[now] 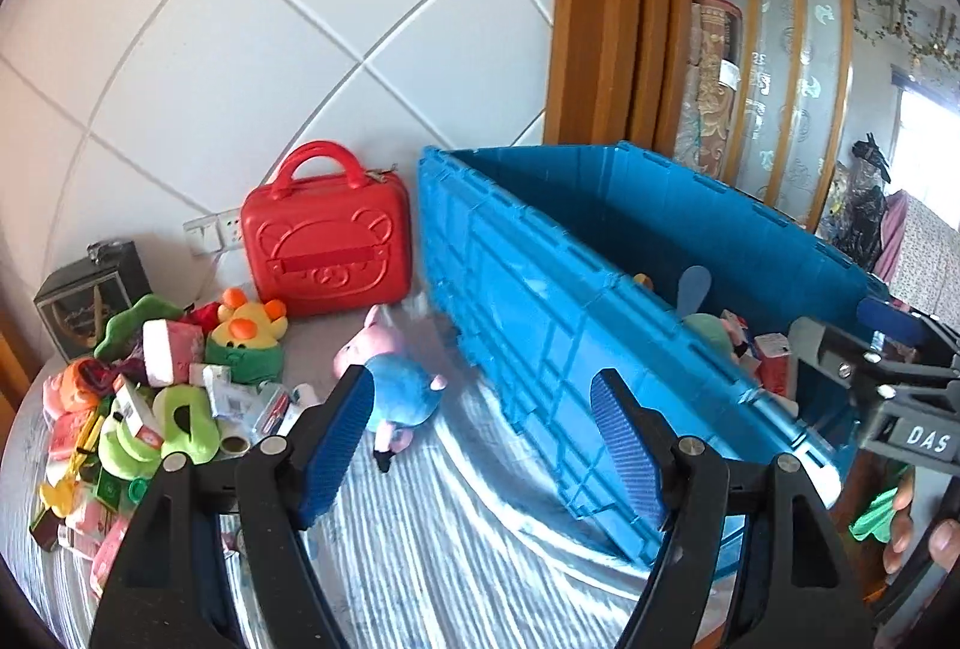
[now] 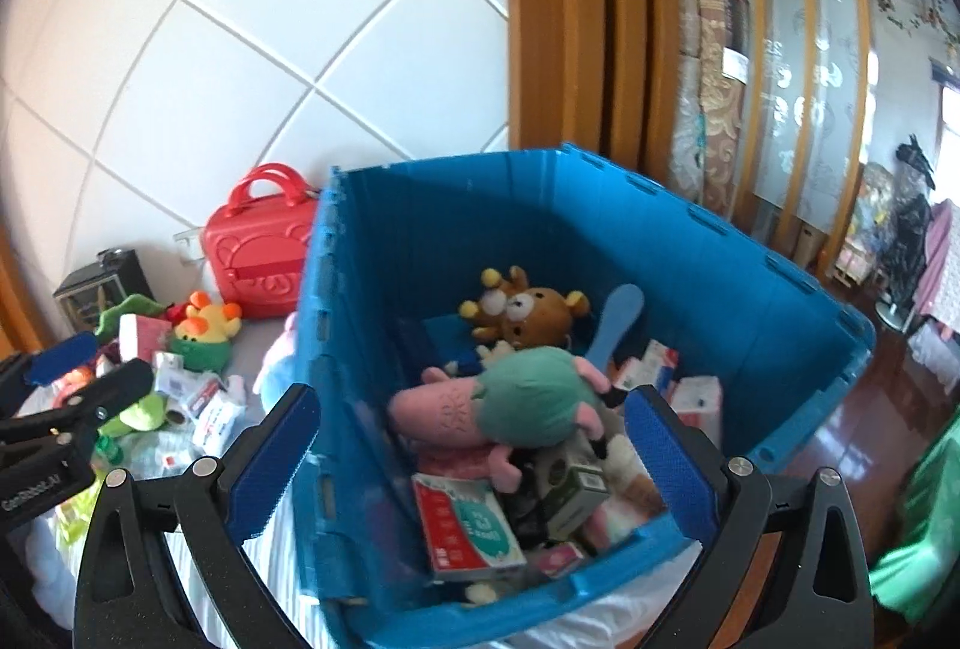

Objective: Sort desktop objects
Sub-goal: 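Withdraw both grippers from the bin back over the table, then grasp the white barcode box with left gripper while right grasps white pill bottle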

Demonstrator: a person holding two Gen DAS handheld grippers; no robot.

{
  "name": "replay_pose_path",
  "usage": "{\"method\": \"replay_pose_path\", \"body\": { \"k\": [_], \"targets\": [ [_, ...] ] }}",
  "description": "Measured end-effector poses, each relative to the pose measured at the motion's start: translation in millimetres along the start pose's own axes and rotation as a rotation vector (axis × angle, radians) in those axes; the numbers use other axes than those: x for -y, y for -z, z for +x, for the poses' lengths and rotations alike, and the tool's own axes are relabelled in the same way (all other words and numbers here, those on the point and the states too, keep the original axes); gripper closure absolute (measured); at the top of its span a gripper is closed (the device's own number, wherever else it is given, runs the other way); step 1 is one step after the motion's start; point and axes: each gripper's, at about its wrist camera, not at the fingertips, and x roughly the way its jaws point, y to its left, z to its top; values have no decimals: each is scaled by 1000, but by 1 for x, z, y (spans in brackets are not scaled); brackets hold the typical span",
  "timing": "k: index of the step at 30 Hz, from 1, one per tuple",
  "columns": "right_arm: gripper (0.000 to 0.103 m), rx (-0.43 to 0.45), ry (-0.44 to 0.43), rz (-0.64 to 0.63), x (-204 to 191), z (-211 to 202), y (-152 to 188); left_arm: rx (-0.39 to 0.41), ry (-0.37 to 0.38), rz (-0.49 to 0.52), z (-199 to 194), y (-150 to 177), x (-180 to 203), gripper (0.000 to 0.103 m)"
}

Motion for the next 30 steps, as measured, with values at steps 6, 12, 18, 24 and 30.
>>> {"method": "replay_pose_path", "body": {
  "k": [6,12,18,24,30],
  "targets": [
    [0,36,-164,-90,-69,7,-6,0,-149,-107,-10,33,-90,28],
    [0,-9,-309,-176,-146,31,1,-102,-327,-260,-21,80,-195,28],
    [0,-136,-389,-218,-220,75,23,-213,-497,-368,-45,140,-291,28],
    [0,-319,-387,-240,-270,136,63,-294,-612,-515,-75,195,-378,28],
    [0,-533,-352,-277,-307,195,115,-334,-650,-608,-79,233,-438,28]
  ]
}}
